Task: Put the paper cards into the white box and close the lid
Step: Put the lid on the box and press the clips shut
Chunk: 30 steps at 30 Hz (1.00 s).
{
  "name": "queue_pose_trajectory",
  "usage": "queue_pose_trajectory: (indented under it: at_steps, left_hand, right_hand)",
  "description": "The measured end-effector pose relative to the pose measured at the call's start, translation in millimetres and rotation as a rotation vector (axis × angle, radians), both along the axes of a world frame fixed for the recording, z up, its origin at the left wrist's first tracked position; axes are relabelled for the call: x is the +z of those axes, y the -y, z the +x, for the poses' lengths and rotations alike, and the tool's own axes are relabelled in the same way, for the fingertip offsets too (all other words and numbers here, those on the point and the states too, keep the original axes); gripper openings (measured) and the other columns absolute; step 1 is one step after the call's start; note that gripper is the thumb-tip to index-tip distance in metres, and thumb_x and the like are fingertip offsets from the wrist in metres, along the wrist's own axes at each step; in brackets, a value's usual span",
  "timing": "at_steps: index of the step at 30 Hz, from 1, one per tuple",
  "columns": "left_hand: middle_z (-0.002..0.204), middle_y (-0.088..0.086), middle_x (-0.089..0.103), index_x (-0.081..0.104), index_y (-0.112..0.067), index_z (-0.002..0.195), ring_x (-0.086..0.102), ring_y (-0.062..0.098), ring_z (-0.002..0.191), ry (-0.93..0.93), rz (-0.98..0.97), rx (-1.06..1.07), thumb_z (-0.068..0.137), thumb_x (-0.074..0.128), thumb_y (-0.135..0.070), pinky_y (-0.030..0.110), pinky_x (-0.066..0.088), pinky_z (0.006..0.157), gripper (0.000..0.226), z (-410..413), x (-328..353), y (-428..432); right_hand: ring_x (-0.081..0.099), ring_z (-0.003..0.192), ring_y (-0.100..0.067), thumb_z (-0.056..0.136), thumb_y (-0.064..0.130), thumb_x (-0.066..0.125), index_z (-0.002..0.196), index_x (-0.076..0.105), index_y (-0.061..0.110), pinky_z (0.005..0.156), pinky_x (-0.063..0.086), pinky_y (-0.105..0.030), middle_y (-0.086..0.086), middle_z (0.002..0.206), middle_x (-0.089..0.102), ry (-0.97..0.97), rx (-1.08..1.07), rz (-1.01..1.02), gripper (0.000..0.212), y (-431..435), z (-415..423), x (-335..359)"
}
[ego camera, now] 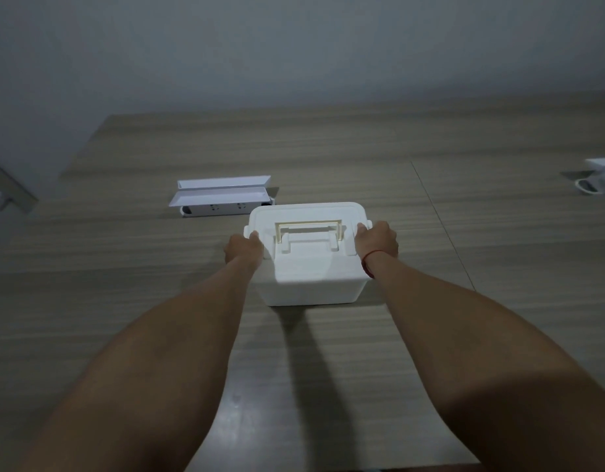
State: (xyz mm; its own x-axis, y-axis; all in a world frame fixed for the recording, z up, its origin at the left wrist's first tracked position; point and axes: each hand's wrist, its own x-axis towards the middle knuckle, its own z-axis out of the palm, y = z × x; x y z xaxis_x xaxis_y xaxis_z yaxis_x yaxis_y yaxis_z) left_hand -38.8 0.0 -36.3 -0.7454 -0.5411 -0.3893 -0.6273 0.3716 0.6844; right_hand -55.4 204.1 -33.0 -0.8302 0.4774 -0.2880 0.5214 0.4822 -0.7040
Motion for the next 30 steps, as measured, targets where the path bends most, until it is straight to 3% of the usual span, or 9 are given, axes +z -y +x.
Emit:
queue_pose_trajectory:
  at_steps: [6, 11, 15, 19, 24, 30]
  left_hand:
    - [0.139, 0.021, 0.051, 0.041, 0.001, 0.141, 0.054, 0.038, 0.122, 0.076, 0.157, 0.039, 0.095, 0.036, -0.056, 0.045, 0.045, 0.103, 0.074, 3.8, -9.0, 4.1]
    - [0.148, 0.023, 0.037, 0.022, -0.002, 0.148, 0.04, 0.039, 0.134, 0.072, 0.116, 0.1, 0.096, 0.041, -0.051, 0.047, 0.035, 0.109, 0.074, -0.8, -13.9, 2.0]
    - [0.147, 0.02, 0.033, 0.037, -0.002, 0.139, 0.031, 0.034, 0.137, 0.009, -0.101, 0.116, 0.091, 0.055, -0.044, 0.044, 0.03, 0.111, 0.066, -0.6, -12.9, 4.7]
    - [0.143, 0.019, 0.038, 0.051, 0.002, 0.128, 0.034, 0.034, 0.134, -0.072, -0.117, 0.14, 0.092, 0.055, -0.041, 0.042, 0.034, 0.107, 0.056, 1.6, -16.3, -1.4]
    - [0.133, 0.019, 0.051, 0.05, 0.001, 0.127, 0.047, 0.036, 0.126, -0.163, -0.204, 0.109, 0.096, 0.045, -0.041, 0.044, 0.041, 0.097, 0.053, 8.6, -27.1, -6.4]
    - [0.126, 0.017, 0.06, 0.052, -0.003, 0.126, 0.056, 0.035, 0.116, -0.231, -0.241, 0.047, 0.098, 0.041, -0.037, 0.041, 0.045, 0.09, 0.046, 9.6, -31.0, -4.6]
  right_hand:
    - [0.049, 0.13, -0.036, 0.097, 0.039, 0.044, 0.14, 0.042, 0.003, 0.105, 0.04, -0.039, -0.019, 0.144, 0.047, 0.002, -0.077, -0.211, 0.056, 4.7, 4.7, -7.5]
    - [0.051, 0.127, -0.036, 0.094, 0.048, 0.048, 0.135, 0.047, -0.001, 0.103, 0.042, -0.037, -0.019, 0.14, 0.051, 0.054, -0.121, -0.314, 0.064, -0.5, 9.1, -11.0]
    - [0.052, 0.127, -0.035, 0.092, 0.05, 0.049, 0.134, 0.048, -0.001, 0.104, 0.041, -0.037, -0.018, 0.139, 0.053, 0.061, -0.125, -0.335, 0.066, -0.2, 7.6, -12.2]
    - [0.054, 0.125, -0.034, 0.089, 0.052, 0.052, 0.131, 0.052, 0.001, 0.104, 0.042, -0.037, -0.016, 0.137, 0.056, 0.065, -0.146, -0.356, 0.065, -1.6, 6.5, -11.6]
    - [0.055, 0.122, -0.033, 0.08, 0.057, 0.062, 0.13, 0.053, 0.004, 0.103, 0.043, -0.037, -0.015, 0.137, 0.053, 0.059, -0.214, -0.382, 0.073, -1.0, 6.5, -13.7]
    - [0.06, 0.115, -0.033, 0.08, 0.053, 0.064, 0.124, 0.054, 0.003, 0.092, 0.047, -0.036, -0.014, 0.129, 0.059, -0.016, -0.249, -0.337, 0.068, 1.4, 5.8, -19.2]
